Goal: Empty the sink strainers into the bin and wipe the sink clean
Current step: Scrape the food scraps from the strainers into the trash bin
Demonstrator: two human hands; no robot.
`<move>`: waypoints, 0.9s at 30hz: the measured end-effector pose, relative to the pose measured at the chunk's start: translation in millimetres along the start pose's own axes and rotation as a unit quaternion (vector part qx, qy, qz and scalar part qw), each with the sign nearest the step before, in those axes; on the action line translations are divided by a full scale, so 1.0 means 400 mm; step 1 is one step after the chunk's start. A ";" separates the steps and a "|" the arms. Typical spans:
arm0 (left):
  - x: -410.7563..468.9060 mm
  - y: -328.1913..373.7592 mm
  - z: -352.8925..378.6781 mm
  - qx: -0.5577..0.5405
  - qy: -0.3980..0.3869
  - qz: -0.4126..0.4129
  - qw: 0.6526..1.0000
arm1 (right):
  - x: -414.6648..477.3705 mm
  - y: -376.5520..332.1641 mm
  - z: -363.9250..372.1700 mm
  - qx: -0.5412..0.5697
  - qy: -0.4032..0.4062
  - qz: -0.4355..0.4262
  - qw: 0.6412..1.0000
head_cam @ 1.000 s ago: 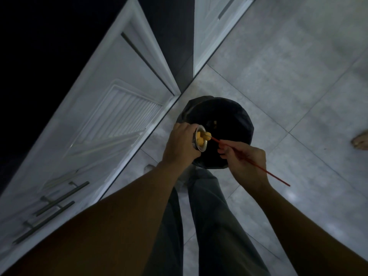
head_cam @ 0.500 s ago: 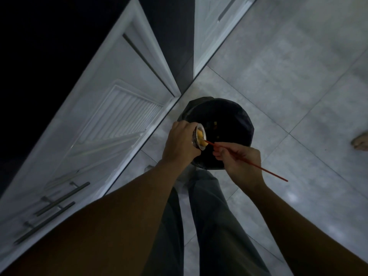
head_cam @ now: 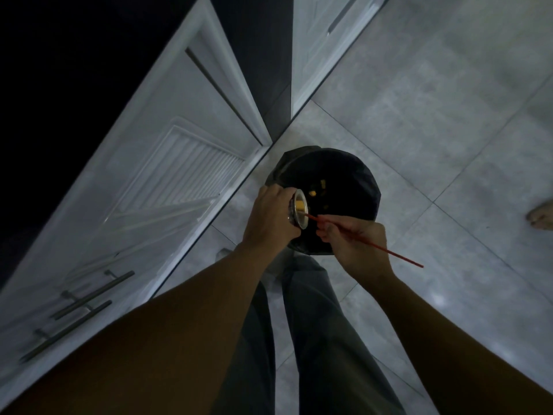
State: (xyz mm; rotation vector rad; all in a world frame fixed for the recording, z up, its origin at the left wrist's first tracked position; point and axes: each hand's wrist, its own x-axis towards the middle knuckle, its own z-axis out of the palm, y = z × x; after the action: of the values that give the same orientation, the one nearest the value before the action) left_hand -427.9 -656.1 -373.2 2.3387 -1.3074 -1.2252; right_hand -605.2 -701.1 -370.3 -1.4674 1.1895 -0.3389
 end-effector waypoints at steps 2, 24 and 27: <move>0.000 -0.001 -0.002 0.000 0.004 0.001 1.000 | -0.004 0.012 -0.008 0.021 0.034 0.038 0.998; -0.010 0.020 -0.017 -0.021 -0.040 -0.016 0.999 | -0.041 -0.023 -0.003 0.044 0.001 0.027 0.999; -0.015 0.022 -0.018 -0.040 -0.045 -0.002 0.998 | -0.045 -0.020 -0.004 0.036 0.009 0.049 0.998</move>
State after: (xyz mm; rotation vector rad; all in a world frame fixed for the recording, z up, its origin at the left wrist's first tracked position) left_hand -429.8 -658.2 -360.6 2.2561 -1.2561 -1.3725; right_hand -610.6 -688.8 -355.8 -1.3412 1.2479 -0.3251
